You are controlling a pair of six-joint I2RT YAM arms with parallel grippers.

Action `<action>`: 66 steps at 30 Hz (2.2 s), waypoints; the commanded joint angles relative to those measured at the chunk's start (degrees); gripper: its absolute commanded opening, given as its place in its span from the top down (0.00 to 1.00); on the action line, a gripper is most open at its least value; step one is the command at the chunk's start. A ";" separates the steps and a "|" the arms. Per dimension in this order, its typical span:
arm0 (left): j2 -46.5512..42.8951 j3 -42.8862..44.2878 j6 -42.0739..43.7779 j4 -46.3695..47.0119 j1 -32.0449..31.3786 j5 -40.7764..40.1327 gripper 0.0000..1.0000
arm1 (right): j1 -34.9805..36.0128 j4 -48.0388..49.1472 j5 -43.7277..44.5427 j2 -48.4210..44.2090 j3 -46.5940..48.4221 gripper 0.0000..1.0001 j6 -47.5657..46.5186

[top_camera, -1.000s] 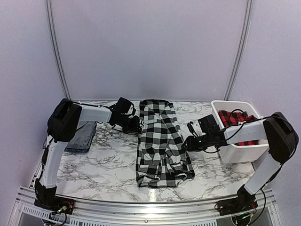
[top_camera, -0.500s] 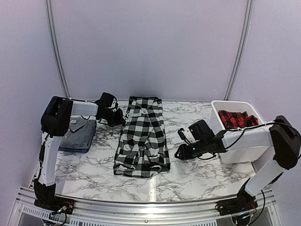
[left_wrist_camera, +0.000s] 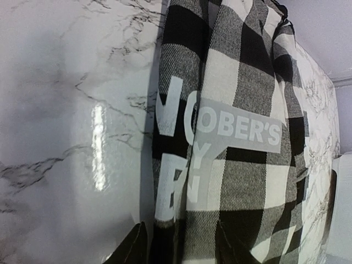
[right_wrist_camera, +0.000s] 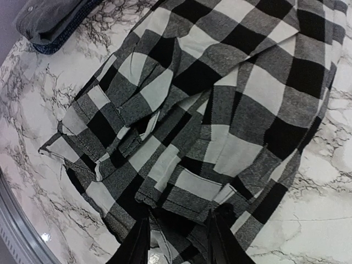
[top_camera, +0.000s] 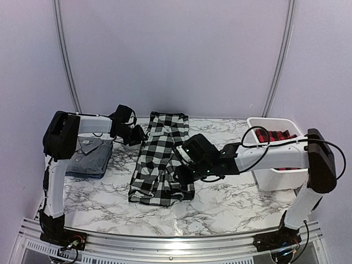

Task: Fold and stack the long sleeve shirts
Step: Move the rectangle-folded shirt to the center of the board, then adjust the rectangle-folded shirt at the center of the board.

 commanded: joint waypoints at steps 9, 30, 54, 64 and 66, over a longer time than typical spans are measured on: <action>-20.00 -18.05 0.12 -1.45 1.18 -3.41 0.55 | 6.91 -9.12 5.45 13.93 13.46 0.69 -2.81; -33.20 -39.50 -2.84 3.62 -0.36 0.03 0.55 | 8.82 -14.28 9.62 20.74 22.99 0.93 -2.86; -32.21 -47.20 -6.61 9.12 -8.00 1.61 0.66 | 10.82 -13.33 -0.51 26.35 31.84 0.99 -3.56; -30.70 -47.29 -7.15 11.67 -8.77 2.20 0.71 | 10.81 -13.10 -1.08 26.36 34.35 0.98 -3.80; -30.59 -47.21 -7.22 11.76 -8.95 2.23 0.71 | 10.77 -12.88 -1.72 27.10 34.76 0.98 -3.56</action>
